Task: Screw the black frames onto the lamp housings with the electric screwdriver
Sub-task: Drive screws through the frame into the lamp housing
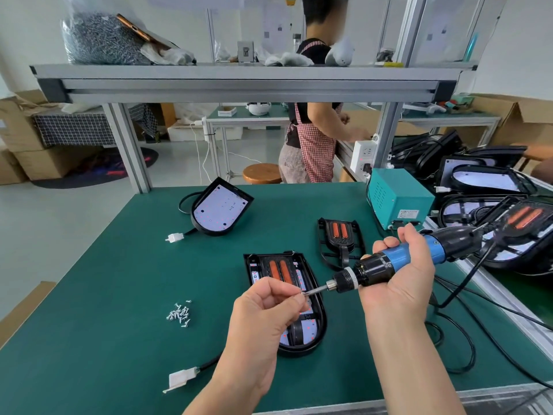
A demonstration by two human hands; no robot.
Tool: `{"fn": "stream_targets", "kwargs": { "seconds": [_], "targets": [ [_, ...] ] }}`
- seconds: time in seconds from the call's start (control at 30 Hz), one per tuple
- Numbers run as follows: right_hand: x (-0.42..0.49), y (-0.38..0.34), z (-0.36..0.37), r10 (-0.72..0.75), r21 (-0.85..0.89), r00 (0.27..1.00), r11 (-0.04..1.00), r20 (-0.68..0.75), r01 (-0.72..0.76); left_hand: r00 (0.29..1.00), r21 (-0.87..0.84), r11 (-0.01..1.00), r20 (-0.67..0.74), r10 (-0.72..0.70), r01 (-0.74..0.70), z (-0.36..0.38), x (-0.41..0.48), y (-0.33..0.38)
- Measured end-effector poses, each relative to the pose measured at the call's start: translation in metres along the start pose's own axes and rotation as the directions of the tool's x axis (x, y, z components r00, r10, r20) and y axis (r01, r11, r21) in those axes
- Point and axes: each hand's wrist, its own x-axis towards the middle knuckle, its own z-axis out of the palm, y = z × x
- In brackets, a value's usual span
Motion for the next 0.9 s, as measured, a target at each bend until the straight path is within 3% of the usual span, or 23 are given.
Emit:
{"fn": "stream_targets", "kwargs": {
  "seconds": [0.33, 0.7, 0.8, 0.9],
  "targets": [
    [0.000, -0.001, -0.002, 0.007, 0.012, 1.000, 1.000, -0.010, -0.007, 1.000, 0.019, 1.000, 0.005, 0.008, -0.008, 0.001, -0.002, -0.002],
    [0.000, 0.000, -0.003, 0.006, -0.004, 0.999, 1.000, -0.031, -0.006, 0.999, -0.122, 0.992, -0.017, -0.030, 0.028, 0.006, -0.007, -0.007],
    [0.000, -0.001, -0.003, 0.009, -0.018, 0.999, 1.000, -0.035, -0.009, 1.000, -0.069, 0.998, -0.009, -0.001, 0.001, 0.004, -0.006, -0.009],
    [-0.001, 0.000, -0.002, 0.008, -0.005, 0.999, 1.000, -0.046, -0.008, 0.990, 0.113, 0.985, -0.034, 0.139, -0.134, 0.004, -0.004, -0.015]
  ]
}}
